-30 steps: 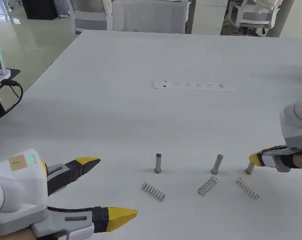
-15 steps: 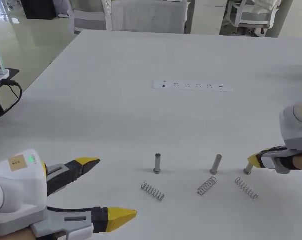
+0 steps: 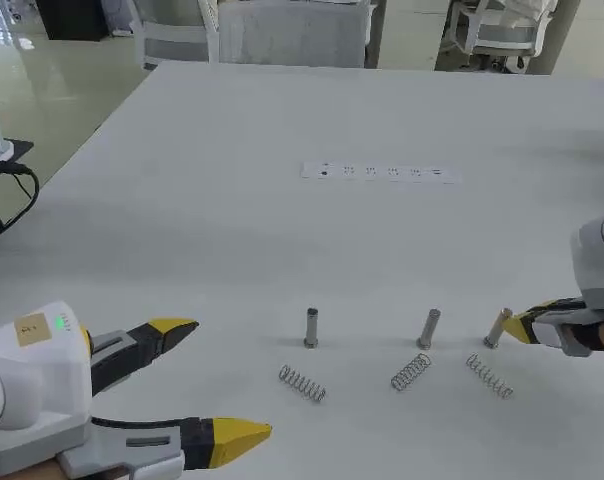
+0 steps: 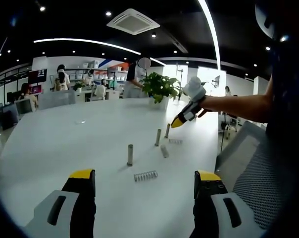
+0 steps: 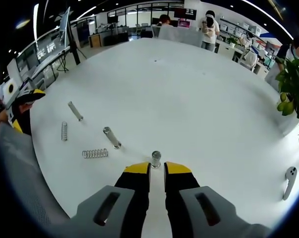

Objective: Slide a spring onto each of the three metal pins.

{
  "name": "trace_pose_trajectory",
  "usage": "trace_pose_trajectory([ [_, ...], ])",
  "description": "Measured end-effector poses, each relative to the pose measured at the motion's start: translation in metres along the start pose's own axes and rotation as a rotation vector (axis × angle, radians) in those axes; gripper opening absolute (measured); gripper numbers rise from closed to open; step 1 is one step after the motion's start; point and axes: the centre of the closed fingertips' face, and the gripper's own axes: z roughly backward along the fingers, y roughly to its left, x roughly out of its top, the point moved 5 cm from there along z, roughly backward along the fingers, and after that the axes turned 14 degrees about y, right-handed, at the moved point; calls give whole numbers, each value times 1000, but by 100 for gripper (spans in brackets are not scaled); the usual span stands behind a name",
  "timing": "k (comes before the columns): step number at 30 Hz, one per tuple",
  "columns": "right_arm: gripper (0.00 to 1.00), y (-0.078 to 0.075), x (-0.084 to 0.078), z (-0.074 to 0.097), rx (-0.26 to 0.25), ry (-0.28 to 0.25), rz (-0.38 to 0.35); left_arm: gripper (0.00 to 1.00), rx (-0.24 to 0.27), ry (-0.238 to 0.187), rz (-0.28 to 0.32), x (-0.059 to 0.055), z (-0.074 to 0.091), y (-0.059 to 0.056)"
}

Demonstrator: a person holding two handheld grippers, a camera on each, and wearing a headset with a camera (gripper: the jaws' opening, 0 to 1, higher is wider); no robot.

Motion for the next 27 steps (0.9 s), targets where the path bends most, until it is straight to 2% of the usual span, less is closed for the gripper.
trace_pose_trajectory([
  [8, 8, 14, -11, -1, 33, 28, 10, 78, -2, -1, -1, 0, -1, 0],
  [13, 8, 26, -15, -8, 59, 61, 41, 78, -1, -2, 0, 1, -1, -1],
  [18, 8, 35, -8, -14, 75, 82, 80, 78, -1, -1, 1, 1, -1, -1],
  [23, 9, 34, -2, -22, 81, 105, 103, 78, 1, -4, 3, 1, 0, 0],
  [27, 9, 34, -1, -27, 76, 146, 132, 78, 2, -5, 5, 0, 0, 1],
])
